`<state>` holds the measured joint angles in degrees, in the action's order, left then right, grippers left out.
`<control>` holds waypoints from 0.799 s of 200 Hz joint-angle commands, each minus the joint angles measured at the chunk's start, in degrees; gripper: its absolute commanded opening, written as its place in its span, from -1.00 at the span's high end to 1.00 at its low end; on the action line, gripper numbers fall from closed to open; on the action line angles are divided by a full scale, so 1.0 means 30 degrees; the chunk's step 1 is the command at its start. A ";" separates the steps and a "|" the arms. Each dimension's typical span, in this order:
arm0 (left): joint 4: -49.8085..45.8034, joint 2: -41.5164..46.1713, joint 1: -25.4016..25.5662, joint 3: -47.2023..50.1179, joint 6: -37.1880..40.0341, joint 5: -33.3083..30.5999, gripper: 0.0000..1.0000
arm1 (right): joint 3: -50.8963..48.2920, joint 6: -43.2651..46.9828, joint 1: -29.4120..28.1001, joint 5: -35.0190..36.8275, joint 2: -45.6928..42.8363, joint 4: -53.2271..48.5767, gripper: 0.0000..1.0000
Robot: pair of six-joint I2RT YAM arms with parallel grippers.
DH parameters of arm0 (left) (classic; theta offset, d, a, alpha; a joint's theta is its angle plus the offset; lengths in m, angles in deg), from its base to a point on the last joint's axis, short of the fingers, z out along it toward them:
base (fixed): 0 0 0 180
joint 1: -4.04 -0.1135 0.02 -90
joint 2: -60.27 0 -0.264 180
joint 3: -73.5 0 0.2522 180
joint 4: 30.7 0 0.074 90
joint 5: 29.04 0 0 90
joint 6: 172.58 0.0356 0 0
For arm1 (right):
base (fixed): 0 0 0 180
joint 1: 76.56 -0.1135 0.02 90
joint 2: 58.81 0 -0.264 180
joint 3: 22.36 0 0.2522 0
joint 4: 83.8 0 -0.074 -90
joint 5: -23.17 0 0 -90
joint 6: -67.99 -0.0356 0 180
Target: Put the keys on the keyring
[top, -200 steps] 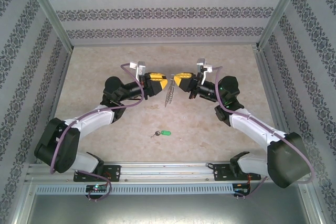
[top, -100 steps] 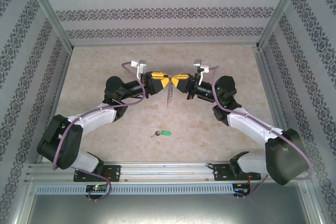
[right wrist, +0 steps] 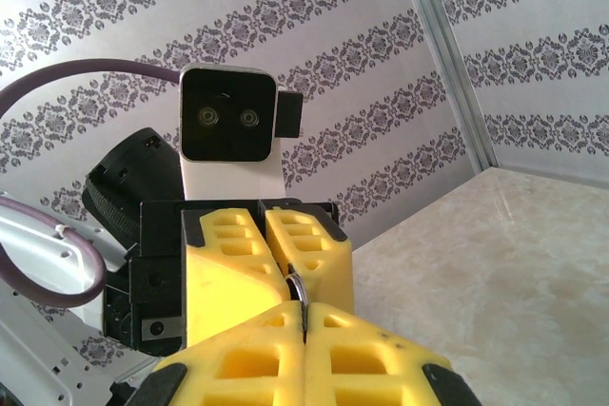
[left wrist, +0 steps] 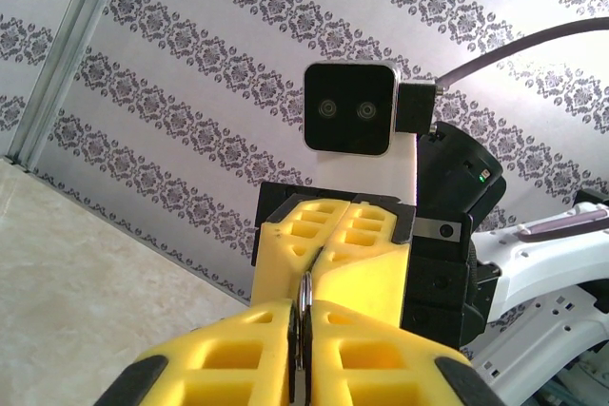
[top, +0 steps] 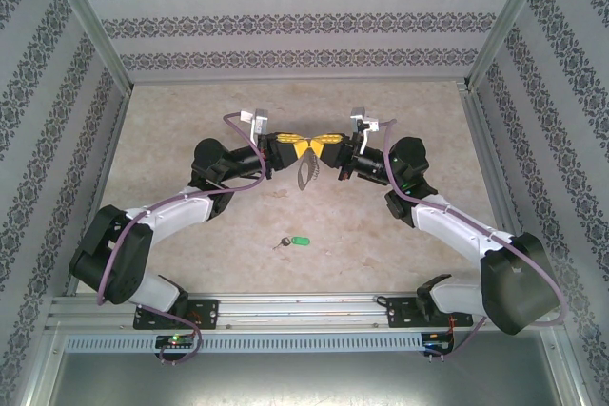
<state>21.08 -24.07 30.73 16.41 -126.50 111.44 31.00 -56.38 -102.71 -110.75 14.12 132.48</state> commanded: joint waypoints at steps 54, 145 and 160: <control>0.1540 0.0000 0.0334 -0.0476 0.0362 0.0401 1.00 | 0.0061 0.0524 0.0441 0.0795 -0.1039 -0.0229 0.11; -0.3125 0.2172 0.0332 -0.0248 0.7643 0.0487 1.00 | -0.2299 0.2078 0.2395 0.5573 -0.5780 -0.7825 -0.20; -0.3464 0.2438 0.0324 -0.0051 0.8763 0.0333 1.00 | -0.2641 0.2129 0.2411 0.5480 -0.5830 -0.8030 -0.21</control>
<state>12.79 -19.17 31.04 16.41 -109.45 112.33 25.32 -51.57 -96.15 -96.61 -2.82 112.13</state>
